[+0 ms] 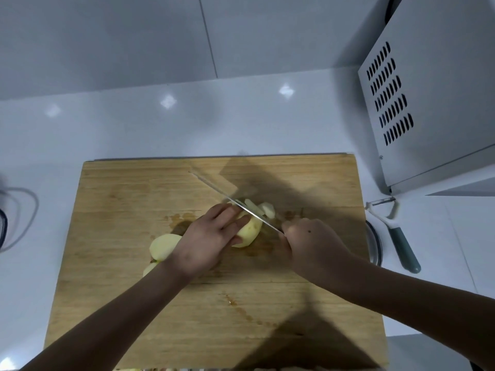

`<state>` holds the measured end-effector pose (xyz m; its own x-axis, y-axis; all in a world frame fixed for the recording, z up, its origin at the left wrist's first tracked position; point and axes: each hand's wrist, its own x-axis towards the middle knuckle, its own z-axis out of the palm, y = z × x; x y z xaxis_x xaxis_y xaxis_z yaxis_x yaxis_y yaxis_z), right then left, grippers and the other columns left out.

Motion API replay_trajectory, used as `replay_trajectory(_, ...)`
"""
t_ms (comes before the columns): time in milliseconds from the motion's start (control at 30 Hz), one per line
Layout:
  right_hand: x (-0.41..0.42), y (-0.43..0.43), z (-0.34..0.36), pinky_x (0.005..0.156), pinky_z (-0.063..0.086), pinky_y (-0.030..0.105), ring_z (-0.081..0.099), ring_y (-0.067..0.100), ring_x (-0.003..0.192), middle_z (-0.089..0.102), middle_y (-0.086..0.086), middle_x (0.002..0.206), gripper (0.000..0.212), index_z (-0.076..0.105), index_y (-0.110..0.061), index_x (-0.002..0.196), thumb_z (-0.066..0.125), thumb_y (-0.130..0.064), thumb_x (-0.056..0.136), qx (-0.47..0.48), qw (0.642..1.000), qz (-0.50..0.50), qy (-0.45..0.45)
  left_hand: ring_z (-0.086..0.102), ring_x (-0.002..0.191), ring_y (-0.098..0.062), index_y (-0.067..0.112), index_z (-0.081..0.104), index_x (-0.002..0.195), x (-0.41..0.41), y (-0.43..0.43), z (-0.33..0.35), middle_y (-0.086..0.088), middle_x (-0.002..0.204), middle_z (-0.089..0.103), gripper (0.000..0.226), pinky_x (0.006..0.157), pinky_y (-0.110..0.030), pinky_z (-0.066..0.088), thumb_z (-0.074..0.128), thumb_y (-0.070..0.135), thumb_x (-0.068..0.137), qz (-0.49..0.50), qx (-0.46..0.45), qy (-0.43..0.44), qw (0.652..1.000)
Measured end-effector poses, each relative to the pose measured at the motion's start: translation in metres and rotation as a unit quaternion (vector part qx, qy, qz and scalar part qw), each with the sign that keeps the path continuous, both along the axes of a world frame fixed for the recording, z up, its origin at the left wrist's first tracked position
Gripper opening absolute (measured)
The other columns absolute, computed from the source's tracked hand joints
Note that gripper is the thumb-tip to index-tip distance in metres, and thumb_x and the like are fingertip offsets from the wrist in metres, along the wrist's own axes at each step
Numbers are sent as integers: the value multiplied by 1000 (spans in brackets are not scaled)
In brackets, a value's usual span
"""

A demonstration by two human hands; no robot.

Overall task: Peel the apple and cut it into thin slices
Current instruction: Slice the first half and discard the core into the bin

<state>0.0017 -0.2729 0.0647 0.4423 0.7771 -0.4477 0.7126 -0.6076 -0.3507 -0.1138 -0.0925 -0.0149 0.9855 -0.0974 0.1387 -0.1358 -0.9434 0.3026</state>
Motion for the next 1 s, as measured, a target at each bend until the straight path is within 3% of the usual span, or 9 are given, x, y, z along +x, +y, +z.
replay_trajectory(133,-3,-1,7,47,23,19,41,17,68,29,-7,62,15,55,-14,95,40,-16,95,-8,1000,1,4,45,115,-24,11,59,119,1,1,-2,-2,128,46,39,78,-34,55,53,28,84,-9,7,-14,1000)
replay_trajectory(333,0,15,-1,46,28,24,44,19,69,60,6,85,17,58,-9,100,43,-15,94,-58,998,-10,-1,46,111,-24,13,58,119,2,2,-5,-1,125,45,40,79,-34,55,50,31,84,-8,1,-15,1000)
replay_trajectory(467,3,22,-18,50,33,23,45,17,66,46,-3,71,17,59,-12,93,42,-17,95,-56,998,-17,7,48,109,-24,12,61,118,1,2,-3,-2,123,52,41,79,-33,56,47,32,85,-7,5,2,1000)
replay_trajectory(600,6,16,-22,43,23,19,38,7,51,40,-8,60,27,42,-19,68,40,-20,95,-30,997,-60,26,47,109,-23,10,65,116,1,1,-1,-8,118,63,42,75,-34,57,46,31,85,-3,17,20,1000)
replay_trajectory(700,4,8,-12,44,22,19,38,10,52,38,-8,59,28,39,-19,68,40,-21,95,-21,998,-50,29,46,109,-23,11,65,116,1,0,2,-7,120,61,40,74,-34,57,53,29,83,-1,16,15,1000)
replay_trajectory(833,-2,-3,6,45,21,18,30,3,52,32,-10,61,17,48,-21,82,39,-21,96,-16,1000,-16,16,45,111,-23,8,68,113,2,-1,5,-7,119,62,51,77,-32,55,84,17,65,-2,7,15,1000)
replay_trajectory(900,-2,-3,8,46,21,18,30,5,54,31,-10,62,14,52,-18,89,41,-19,96,-20,1000,-7,12,45,111,-23,8,67,113,2,-1,5,-3,123,54,53,76,-33,55,86,15,63,-2,-6,11,1000)
replay_trajectory(1000,-1,3,7,45,22,19,38,13,58,32,-8,62,14,42,-20,81,42,-17,95,-39,999,3,8,44,113,-24,8,66,115,1,-1,2,-1,126,45,52,76,-35,56,83,16,67,-1,-8,4,1000)
